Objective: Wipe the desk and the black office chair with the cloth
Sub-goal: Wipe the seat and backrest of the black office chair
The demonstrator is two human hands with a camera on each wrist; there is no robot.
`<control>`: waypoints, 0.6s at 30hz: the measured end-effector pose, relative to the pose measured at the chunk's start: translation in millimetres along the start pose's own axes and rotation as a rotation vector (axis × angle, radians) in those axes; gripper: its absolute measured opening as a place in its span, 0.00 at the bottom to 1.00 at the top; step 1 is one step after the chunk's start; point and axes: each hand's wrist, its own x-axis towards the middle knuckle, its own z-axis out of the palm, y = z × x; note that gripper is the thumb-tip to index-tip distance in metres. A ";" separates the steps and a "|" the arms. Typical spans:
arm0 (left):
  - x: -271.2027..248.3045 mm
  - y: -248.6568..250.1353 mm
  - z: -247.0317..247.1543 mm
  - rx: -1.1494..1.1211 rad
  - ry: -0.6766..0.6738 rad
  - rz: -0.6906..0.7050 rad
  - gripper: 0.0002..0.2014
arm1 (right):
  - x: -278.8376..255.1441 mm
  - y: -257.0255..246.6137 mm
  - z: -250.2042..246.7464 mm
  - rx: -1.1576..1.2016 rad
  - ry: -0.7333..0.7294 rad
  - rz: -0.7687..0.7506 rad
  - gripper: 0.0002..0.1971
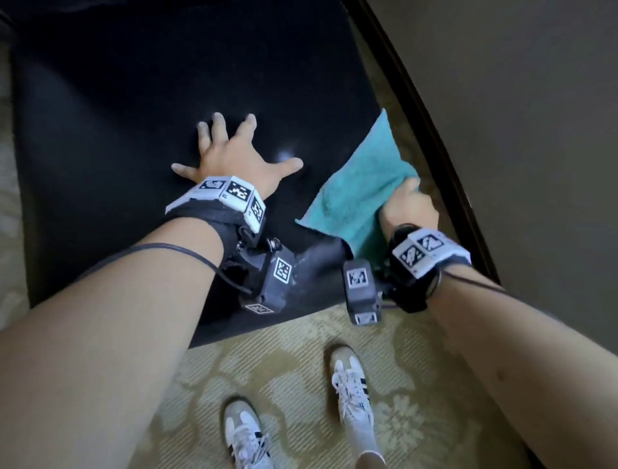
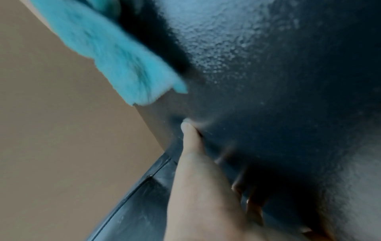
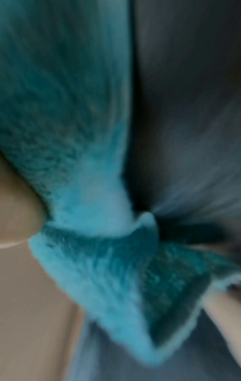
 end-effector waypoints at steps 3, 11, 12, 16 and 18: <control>2.6 3.5 1.8 -0.016 0.020 -0.019 0.48 | 2.1 1.8 -1.8 0.012 0.003 -0.057 0.29; -1.6 3.4 -0.1 0.003 0.024 -0.019 0.47 | -36.7 48.8 22.7 0.106 0.231 -0.111 0.28; 2.5 6.6 0.1 0.000 0.029 -0.024 0.47 | -21.6 38.4 18.6 0.141 0.217 -0.076 0.26; 12.7 26.3 -9.0 0.014 0.044 -0.074 0.46 | 27.5 12.4 0.3 0.197 0.125 -0.049 0.28; 15.2 28.5 -19.5 0.054 0.011 -0.098 0.47 | 42.1 0.6 -2.4 0.205 0.082 -0.042 0.29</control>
